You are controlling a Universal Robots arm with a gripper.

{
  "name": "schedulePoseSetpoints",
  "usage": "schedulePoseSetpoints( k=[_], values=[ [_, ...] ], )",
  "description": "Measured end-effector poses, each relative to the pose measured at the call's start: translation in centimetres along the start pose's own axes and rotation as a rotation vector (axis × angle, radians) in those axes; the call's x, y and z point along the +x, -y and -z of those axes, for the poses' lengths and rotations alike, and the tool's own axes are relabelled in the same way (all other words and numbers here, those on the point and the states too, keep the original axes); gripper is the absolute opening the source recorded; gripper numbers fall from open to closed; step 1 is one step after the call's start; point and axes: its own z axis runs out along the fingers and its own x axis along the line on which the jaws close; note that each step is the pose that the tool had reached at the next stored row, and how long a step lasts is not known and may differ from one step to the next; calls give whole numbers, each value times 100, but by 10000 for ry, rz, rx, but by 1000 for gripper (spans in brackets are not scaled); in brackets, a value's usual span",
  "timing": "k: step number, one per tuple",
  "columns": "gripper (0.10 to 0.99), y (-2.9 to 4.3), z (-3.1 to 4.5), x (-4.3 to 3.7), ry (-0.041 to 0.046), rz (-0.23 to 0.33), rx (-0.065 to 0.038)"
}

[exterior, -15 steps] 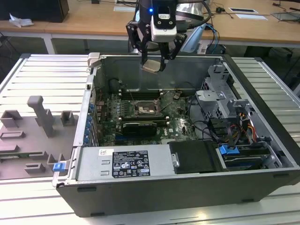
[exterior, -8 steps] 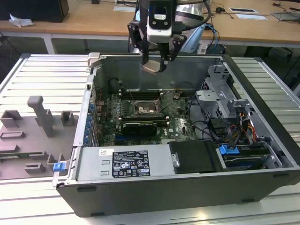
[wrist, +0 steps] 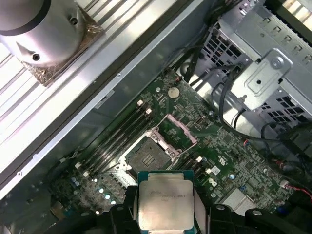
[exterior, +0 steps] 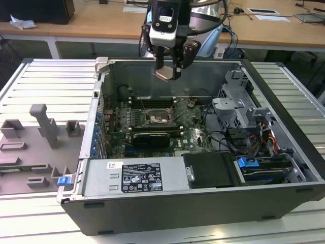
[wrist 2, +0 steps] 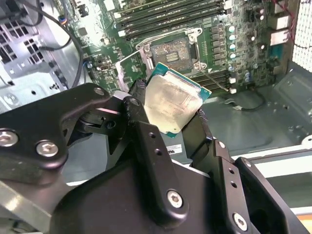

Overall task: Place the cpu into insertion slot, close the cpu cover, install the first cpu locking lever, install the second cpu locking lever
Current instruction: 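Place the cpu into insertion slot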

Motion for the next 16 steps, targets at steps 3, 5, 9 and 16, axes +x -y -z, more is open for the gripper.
schedulePoseSetpoints(
  k=[3, 5, 9, 16],
  values=[
    [541, 2, -19, -1, 21, -254, 0],
    [541, 5, -50, -1, 44, -275, 23],
    [541, 10, -105, -2, 130, -326, 95],
    [541, 12, -135, -3, 252, -1728, 79]
  ],
)
